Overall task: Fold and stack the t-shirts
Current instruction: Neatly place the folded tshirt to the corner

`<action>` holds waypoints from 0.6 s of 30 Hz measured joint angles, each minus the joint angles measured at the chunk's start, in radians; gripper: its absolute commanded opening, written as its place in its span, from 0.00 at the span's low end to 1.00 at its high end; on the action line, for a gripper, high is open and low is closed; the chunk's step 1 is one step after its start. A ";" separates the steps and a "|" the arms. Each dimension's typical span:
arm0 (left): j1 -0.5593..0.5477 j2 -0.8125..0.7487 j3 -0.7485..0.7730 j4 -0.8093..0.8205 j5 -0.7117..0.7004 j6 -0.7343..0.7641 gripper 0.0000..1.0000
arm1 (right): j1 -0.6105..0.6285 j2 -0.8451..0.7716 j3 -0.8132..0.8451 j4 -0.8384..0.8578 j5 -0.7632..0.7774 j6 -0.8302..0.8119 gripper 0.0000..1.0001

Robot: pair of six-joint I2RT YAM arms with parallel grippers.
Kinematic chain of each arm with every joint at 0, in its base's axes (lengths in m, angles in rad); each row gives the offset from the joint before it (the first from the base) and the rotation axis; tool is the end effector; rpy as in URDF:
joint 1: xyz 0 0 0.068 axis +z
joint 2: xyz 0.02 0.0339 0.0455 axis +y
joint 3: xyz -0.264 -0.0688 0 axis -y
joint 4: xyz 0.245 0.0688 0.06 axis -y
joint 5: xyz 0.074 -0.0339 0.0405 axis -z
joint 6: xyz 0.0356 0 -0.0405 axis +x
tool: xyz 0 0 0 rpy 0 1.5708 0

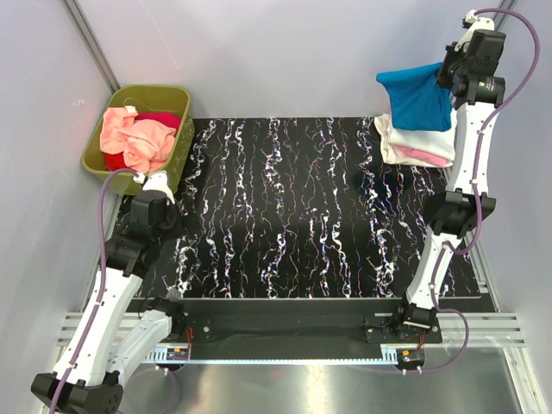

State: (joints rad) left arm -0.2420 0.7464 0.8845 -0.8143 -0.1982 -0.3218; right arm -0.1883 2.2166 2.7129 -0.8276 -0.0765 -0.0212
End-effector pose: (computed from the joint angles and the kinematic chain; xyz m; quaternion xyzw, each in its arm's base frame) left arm 0.1430 -0.0281 0.3178 -0.0785 0.8948 -0.0340 0.4382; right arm 0.4615 -0.0852 0.4581 0.0457 0.8124 -0.0297 0.5805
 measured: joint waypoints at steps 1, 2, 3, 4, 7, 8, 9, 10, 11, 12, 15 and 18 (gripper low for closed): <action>0.002 0.000 -0.001 0.000 0.000 0.000 0.99 | -0.003 -0.001 -0.002 0.000 -0.006 0.001 0.00; 0.002 0.000 -0.001 0.000 0.000 0.000 0.99 | -0.005 -0.002 -0.003 0.000 -0.016 0.005 0.00; 0.004 0.001 -0.001 0.000 0.000 0.000 0.99 | -0.004 -0.002 -0.005 0.000 -0.025 0.012 0.00; 0.005 0.002 -0.001 0.000 0.000 0.000 0.99 | -0.002 -0.002 -0.007 0.000 -0.034 0.018 0.00; 0.006 0.002 -0.002 0.000 0.000 0.000 0.99 | 0.001 -0.002 -0.011 0.000 -0.062 0.035 0.00; 0.006 0.002 -0.002 0.000 0.000 0.000 0.99 | 0.002 -0.002 -0.011 0.000 -0.069 0.039 0.00; 0.006 0.002 -0.002 0.000 0.000 0.000 0.99 | 0.002 -0.002 -0.011 0.001 -0.076 0.044 0.00; 0.006 0.002 -0.002 0.000 0.000 0.000 0.99 | 0.002 -0.002 -0.010 0.001 -0.080 0.047 0.00; 0.006 0.002 -0.002 0.000 0.001 0.000 0.99 | 0.002 -0.002 -0.011 0.001 -0.085 0.051 0.00; 0.006 0.002 -0.002 0.000 0.001 0.000 0.99 | 0.000 -0.002 -0.010 0.001 -0.093 0.058 0.00; 0.007 0.002 -0.002 0.000 0.001 0.000 0.99 | -0.011 -0.001 -0.011 0.002 -0.119 0.085 0.00; 0.008 0.008 -0.002 0.000 0.001 0.000 0.99 | -0.035 0.008 -0.016 0.014 -0.130 0.108 0.00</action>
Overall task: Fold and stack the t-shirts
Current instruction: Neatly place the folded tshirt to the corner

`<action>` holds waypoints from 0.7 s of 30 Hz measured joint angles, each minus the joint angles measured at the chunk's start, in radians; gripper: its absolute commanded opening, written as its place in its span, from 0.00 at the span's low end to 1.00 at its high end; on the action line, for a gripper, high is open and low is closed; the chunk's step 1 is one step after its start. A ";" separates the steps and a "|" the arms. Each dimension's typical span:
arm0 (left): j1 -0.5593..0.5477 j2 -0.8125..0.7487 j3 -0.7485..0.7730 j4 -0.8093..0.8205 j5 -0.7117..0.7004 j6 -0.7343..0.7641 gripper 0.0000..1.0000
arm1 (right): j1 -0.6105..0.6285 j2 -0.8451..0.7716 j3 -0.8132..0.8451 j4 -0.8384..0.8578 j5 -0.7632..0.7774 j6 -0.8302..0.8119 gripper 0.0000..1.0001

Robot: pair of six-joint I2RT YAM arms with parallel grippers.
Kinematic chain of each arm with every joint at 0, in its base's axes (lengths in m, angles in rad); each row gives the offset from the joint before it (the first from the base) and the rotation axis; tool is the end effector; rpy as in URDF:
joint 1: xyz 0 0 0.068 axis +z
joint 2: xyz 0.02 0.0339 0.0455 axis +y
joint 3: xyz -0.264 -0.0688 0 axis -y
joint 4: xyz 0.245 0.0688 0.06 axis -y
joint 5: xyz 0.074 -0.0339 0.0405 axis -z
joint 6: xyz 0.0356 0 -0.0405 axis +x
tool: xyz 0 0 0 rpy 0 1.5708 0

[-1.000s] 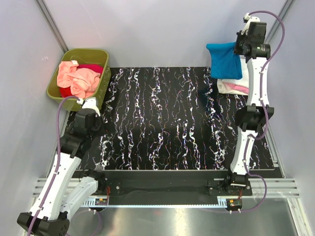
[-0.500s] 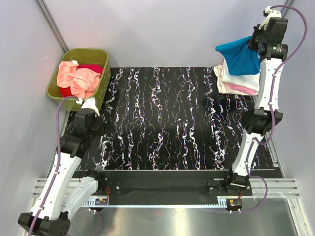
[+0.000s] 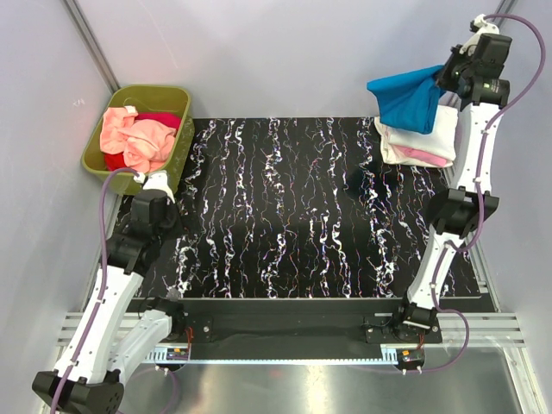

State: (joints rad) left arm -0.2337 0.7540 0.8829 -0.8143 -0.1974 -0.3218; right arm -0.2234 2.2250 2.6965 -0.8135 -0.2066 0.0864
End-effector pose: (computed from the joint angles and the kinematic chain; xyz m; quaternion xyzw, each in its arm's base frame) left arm 0.1447 -0.0273 0.3163 -0.0818 0.8965 -0.0313 0.4344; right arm 0.4640 -0.0979 0.4512 0.0667 0.8122 0.0448 0.5778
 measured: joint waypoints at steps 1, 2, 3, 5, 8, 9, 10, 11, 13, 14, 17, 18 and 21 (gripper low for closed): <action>0.000 0.003 0.000 0.000 0.000 0.000 0.99 | -0.013 0.007 -0.007 0.006 -0.002 0.006 0.00; 0.001 0.008 0.000 0.000 0.000 0.000 0.99 | -0.028 0.016 -0.013 0.014 -0.007 0.011 0.00; 0.001 0.010 0.000 0.000 0.000 0.000 0.99 | -0.046 0.031 -0.024 0.026 -0.016 0.017 0.00; 0.001 0.014 -0.001 0.000 0.000 0.000 0.99 | -0.083 0.066 -0.047 0.049 -0.027 0.036 0.00; 0.001 0.014 -0.001 0.000 0.000 0.000 0.99 | -0.147 0.165 -0.068 0.091 -0.058 0.079 0.00; 0.001 0.015 -0.001 0.000 0.000 0.000 0.99 | -0.166 0.209 -0.069 0.098 -0.073 0.093 0.00; 0.001 0.016 -0.002 0.000 0.000 0.000 0.99 | -0.184 0.254 -0.069 0.108 -0.080 0.106 0.00; 0.001 0.017 -0.002 0.000 0.000 0.000 0.99 | -0.200 0.294 -0.069 0.115 -0.086 0.117 0.00; 0.001 0.019 -0.002 0.000 0.000 0.000 0.99 | -0.226 0.373 -0.068 0.120 -0.102 0.128 0.00; 0.001 0.020 -0.002 0.000 0.000 0.000 0.99 | -0.229 0.403 -0.068 0.126 -0.116 0.126 0.00; 0.001 0.020 -0.002 0.000 0.000 0.000 0.99 | -0.217 0.447 -0.063 0.143 -0.120 0.148 0.00; 0.001 0.020 -0.002 0.000 0.000 0.000 0.99 | -0.214 0.454 -0.055 0.147 -0.117 0.159 0.00; 0.001 0.021 -0.002 0.000 0.000 0.000 0.99 | -0.214 0.455 -0.048 0.168 -0.113 0.182 0.01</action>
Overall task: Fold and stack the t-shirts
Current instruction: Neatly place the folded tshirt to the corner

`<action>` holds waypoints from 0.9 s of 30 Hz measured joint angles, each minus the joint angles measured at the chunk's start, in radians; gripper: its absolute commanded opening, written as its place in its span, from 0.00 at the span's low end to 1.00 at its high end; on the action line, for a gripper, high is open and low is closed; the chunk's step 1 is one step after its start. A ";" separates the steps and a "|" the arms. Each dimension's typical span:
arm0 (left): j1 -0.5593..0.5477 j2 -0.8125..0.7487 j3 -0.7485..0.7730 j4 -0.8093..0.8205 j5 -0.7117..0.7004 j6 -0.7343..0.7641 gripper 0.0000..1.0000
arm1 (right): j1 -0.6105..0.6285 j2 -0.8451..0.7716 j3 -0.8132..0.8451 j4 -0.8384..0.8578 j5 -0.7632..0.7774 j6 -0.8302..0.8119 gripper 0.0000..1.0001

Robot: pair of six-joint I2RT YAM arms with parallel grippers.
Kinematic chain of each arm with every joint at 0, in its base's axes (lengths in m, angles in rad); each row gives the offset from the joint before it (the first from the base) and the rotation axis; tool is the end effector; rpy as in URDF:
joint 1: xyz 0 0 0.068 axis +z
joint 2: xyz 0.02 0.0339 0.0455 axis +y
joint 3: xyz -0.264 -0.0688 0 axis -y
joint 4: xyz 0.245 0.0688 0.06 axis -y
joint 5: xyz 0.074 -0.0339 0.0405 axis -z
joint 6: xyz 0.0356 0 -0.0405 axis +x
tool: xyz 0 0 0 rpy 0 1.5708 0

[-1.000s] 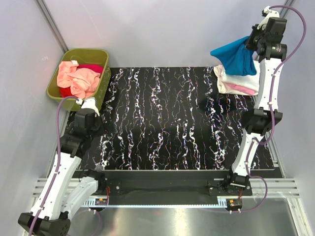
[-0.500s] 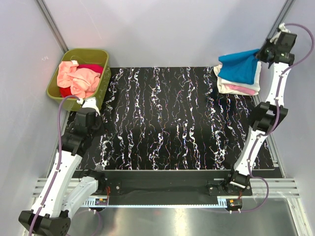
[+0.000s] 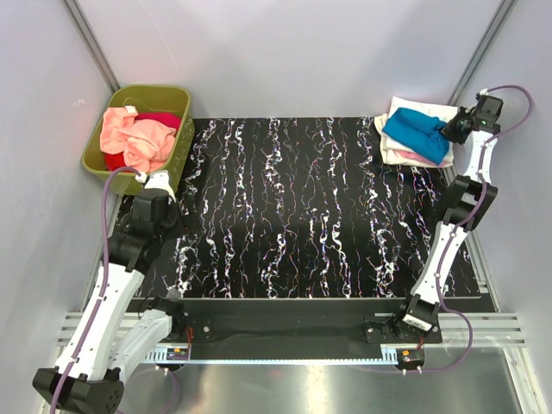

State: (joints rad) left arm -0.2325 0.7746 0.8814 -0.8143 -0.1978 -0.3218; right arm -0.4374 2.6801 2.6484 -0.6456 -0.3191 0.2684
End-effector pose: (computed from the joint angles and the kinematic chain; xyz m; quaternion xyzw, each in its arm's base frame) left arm 0.1488 -0.0281 0.3131 -0.0816 0.9011 -0.0277 0.4250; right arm 0.5366 -0.2386 0.2157 0.2433 0.8593 0.1068 0.4371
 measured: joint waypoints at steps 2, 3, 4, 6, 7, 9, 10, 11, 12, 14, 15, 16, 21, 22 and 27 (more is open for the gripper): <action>0.000 0.000 0.000 0.000 0.000 0.000 0.99 | 0.001 0.000 -0.003 0.016 0.006 0.011 0.01; 0.000 0.000 0.000 0.000 0.000 0.000 0.99 | 0.003 -0.001 -0.014 0.037 0.010 0.018 0.00; 0.000 0.000 0.000 0.000 0.000 0.000 0.99 | 0.005 -0.004 -0.033 0.074 0.014 0.026 0.00; 0.000 0.000 0.000 0.000 0.000 0.000 0.99 | 0.006 -0.005 -0.052 0.137 0.020 0.039 0.00; 0.000 0.000 0.000 0.000 0.000 0.000 0.99 | 0.006 -0.005 -0.054 0.156 0.018 0.043 0.00; 0.001 0.000 0.000 0.000 0.000 0.000 0.99 | 0.010 -0.003 -0.054 0.199 0.013 0.050 0.00; 0.002 0.000 0.000 0.000 0.000 0.000 0.99 | 0.011 -0.003 -0.053 0.235 0.008 0.055 0.00; 0.003 0.000 0.000 0.000 0.000 0.000 0.99 | 0.012 -0.002 -0.053 0.274 0.002 0.062 0.00; 0.005 0.000 0.000 0.000 0.000 0.000 0.99 | 0.013 -0.001 -0.053 0.316 -0.004 0.069 0.00; 0.008 0.001 0.000 0.000 0.000 0.000 0.99 | 0.013 0.001 -0.053 0.391 -0.011 0.081 0.00; 0.011 0.002 0.000 0.000 0.000 0.000 0.99 | 0.014 0.003 -0.053 0.421 -0.012 0.085 0.00; 0.013 0.003 0.000 0.000 0.000 0.000 0.99 | 0.014 0.005 -0.052 0.453 -0.012 0.090 0.00; 0.021 0.016 0.000 0.000 0.000 0.000 0.99 | 0.016 0.028 -0.041 0.531 -0.004 0.098 0.50; 0.023 0.017 0.000 0.000 0.000 0.000 0.99 | 0.017 0.032 -0.041 0.545 -0.002 0.098 0.65; 0.023 0.019 0.000 0.000 0.000 0.000 0.99 | 0.019 0.035 -0.045 0.547 0.033 0.077 0.85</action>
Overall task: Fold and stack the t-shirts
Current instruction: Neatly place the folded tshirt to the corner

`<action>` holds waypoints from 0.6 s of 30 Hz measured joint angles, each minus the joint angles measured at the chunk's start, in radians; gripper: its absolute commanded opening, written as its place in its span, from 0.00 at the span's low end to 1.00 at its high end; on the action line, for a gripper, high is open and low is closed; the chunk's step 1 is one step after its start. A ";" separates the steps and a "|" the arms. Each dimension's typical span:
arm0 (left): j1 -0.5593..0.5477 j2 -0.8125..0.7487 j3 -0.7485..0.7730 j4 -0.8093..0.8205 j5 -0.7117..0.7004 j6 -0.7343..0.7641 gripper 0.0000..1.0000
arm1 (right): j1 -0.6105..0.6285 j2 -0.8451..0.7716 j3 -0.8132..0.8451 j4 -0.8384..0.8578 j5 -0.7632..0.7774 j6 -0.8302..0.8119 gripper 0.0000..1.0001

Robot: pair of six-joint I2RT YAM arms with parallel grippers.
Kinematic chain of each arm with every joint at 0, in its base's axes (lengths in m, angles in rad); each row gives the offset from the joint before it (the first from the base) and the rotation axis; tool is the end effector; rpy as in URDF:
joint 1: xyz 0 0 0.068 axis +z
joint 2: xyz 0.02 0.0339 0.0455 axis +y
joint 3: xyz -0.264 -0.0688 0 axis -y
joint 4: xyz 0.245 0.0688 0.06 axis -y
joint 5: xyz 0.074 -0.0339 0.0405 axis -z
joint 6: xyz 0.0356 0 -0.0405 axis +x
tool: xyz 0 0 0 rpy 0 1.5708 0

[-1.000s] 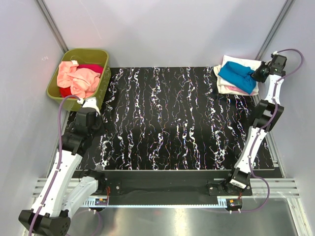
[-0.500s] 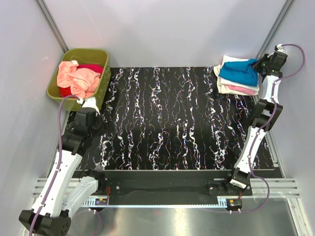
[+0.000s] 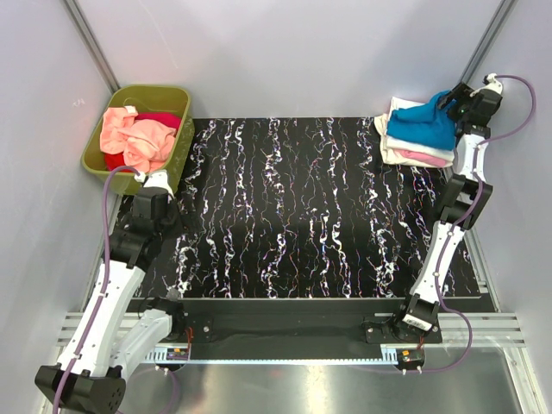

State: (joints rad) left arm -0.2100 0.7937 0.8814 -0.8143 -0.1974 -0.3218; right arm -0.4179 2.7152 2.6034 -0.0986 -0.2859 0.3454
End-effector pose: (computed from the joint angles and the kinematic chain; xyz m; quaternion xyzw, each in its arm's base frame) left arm 0.1531 -0.0255 0.3106 -0.0910 0.9041 -0.0204 0.4170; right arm 0.5673 -0.2409 0.2324 0.2035 0.7475 0.0881 0.6261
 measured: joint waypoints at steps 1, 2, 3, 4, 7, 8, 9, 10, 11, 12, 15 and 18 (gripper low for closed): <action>0.000 0.000 0.000 0.000 0.000 0.000 0.99 | 0.000 0.000 -0.003 0.001 0.011 -0.003 0.86; 0.000 0.000 0.000 0.000 0.000 0.000 0.99 | 0.001 -0.002 -0.010 0.004 0.020 -0.007 0.86; 0.000 0.000 0.000 0.000 0.000 0.000 0.99 | 0.001 -0.010 -0.028 0.010 0.031 -0.009 0.86; 0.000 0.000 0.000 0.000 0.000 0.000 0.99 | 0.002 -0.023 -0.053 0.010 0.041 -0.010 0.87; 0.000 0.000 0.000 0.000 0.000 0.000 0.99 | 0.002 -0.093 -0.155 -0.010 0.099 -0.016 0.88; 0.000 -0.001 0.000 0.000 0.000 0.000 0.99 | 0.003 -0.118 -0.183 -0.019 0.124 -0.018 0.89; 0.000 -0.002 0.000 0.000 0.000 0.000 0.99 | 0.003 -0.153 -0.224 -0.032 0.159 -0.020 0.92; 0.000 -0.005 0.000 0.000 0.000 0.000 0.99 | 0.004 -0.193 -0.264 -0.053 0.202 -0.020 0.93; 0.000 -0.008 0.000 0.000 0.000 0.000 0.99 | 0.004 -0.223 -0.288 -0.067 0.231 -0.018 0.95; 0.000 -0.012 0.000 0.000 0.000 0.000 0.99 | 0.004 -0.262 -0.321 -0.083 0.269 -0.013 0.95; 0.000 -0.026 0.000 0.001 0.000 0.000 0.99 | 0.002 -0.370 -0.387 -0.125 0.353 0.014 0.95; 0.000 -0.037 0.000 0.001 0.000 0.000 0.99 | -0.009 -0.463 -0.428 -0.151 0.367 0.034 0.78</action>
State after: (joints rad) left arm -0.2100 0.7570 0.8810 -0.8135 -0.1970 -0.3214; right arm -0.4267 2.2520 2.1757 -0.2493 0.0807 0.3790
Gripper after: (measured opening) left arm 0.987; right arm 0.885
